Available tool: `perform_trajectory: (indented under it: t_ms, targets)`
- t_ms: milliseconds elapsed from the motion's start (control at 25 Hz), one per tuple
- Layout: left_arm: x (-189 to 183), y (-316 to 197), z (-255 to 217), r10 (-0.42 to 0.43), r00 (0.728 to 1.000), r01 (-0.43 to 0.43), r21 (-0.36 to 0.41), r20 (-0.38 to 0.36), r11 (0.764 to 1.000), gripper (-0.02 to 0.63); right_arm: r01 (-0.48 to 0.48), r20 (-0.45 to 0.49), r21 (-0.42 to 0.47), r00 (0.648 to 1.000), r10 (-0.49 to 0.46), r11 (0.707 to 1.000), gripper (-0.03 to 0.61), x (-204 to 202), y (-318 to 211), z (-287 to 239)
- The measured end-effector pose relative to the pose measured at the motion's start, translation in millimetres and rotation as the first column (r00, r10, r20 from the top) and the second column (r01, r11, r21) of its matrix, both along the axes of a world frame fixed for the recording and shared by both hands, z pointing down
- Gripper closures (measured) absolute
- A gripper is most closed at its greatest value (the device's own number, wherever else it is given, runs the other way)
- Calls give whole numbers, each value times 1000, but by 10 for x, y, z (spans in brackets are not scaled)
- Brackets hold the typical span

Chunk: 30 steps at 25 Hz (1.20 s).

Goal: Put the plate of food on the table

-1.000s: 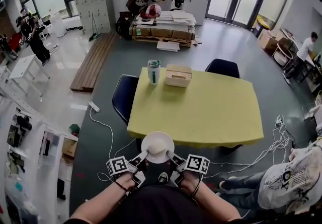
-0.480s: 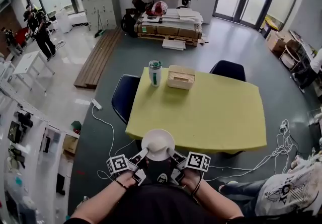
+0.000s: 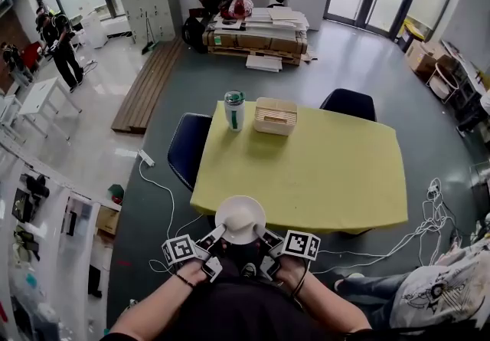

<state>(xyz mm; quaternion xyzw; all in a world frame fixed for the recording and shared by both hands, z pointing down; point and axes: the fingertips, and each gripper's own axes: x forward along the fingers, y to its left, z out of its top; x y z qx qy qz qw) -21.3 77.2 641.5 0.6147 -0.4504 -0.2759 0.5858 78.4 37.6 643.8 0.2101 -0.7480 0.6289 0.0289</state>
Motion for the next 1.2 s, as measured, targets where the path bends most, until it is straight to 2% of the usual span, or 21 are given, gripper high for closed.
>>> perform_trajectory:
  t_ms: [360,840,1040,1200]
  targets:
    - [-344,-416,47,32,999,-32,-18,-11,999,598,-31,-14,-10,999,31,999,555,-330,-396,18]
    - [-888,-1394,18,119,992,-119,15,-42,993,598,-120,-24,3,992,120,993,555,-857,-1278,-5]
    - [-1117,-1750,-8,169,986,-168,12,-13,986,598,-167,-21,8,986,167,986,555,-1056,-1591,-48]
    - [-1174,-1945,-37,209,977,-208,42,-44,977,598,-202,-26,17,979,202,979,555,-1130,-1733,-59]
